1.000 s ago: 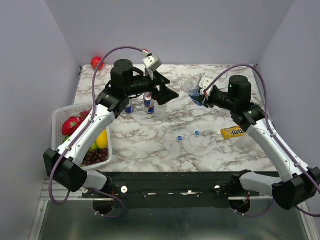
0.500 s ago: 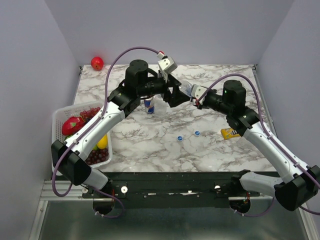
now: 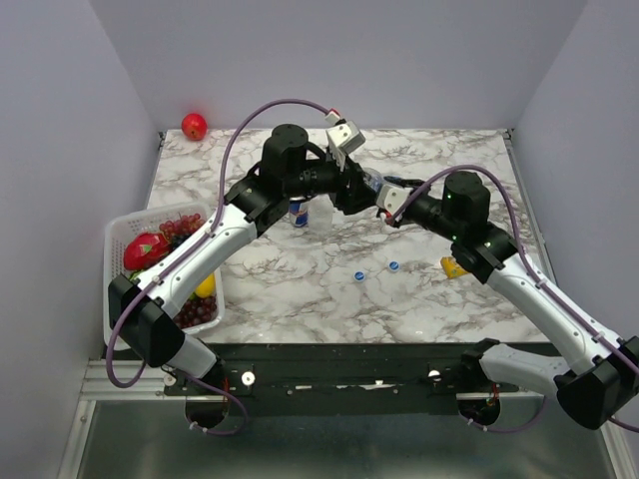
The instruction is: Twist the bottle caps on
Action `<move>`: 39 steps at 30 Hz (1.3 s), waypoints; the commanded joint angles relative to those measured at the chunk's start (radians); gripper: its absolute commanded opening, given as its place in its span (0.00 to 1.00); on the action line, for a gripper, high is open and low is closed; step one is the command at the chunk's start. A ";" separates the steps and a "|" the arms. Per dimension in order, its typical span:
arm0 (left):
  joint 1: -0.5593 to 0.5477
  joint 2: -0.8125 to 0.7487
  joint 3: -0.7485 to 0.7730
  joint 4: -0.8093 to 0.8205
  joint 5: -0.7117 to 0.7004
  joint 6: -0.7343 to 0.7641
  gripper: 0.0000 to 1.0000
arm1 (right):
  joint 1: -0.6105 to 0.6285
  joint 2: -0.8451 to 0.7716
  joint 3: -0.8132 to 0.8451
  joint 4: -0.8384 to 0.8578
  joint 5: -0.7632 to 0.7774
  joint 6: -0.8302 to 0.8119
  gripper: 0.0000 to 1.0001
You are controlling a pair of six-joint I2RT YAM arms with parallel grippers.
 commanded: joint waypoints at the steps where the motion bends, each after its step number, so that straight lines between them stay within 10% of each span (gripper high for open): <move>1: 0.005 -0.027 -0.029 0.018 0.054 0.068 0.49 | 0.030 -0.029 -0.016 0.063 -0.018 0.021 0.62; 6: 0.017 -0.101 -0.038 -0.118 0.024 0.302 0.38 | -0.041 0.002 0.150 0.017 0.145 0.399 0.94; 17: -0.027 -0.262 -0.121 -0.263 -0.169 0.919 0.34 | -0.427 0.421 0.672 -0.451 -0.592 1.390 0.99; 21: -0.133 -0.339 -0.323 -0.069 -0.352 1.165 0.33 | -0.456 0.499 0.438 0.006 -0.921 1.980 0.99; 39: -0.269 -0.336 -0.432 0.127 -0.533 1.349 0.31 | -0.447 0.589 0.442 -0.095 -0.814 2.006 0.90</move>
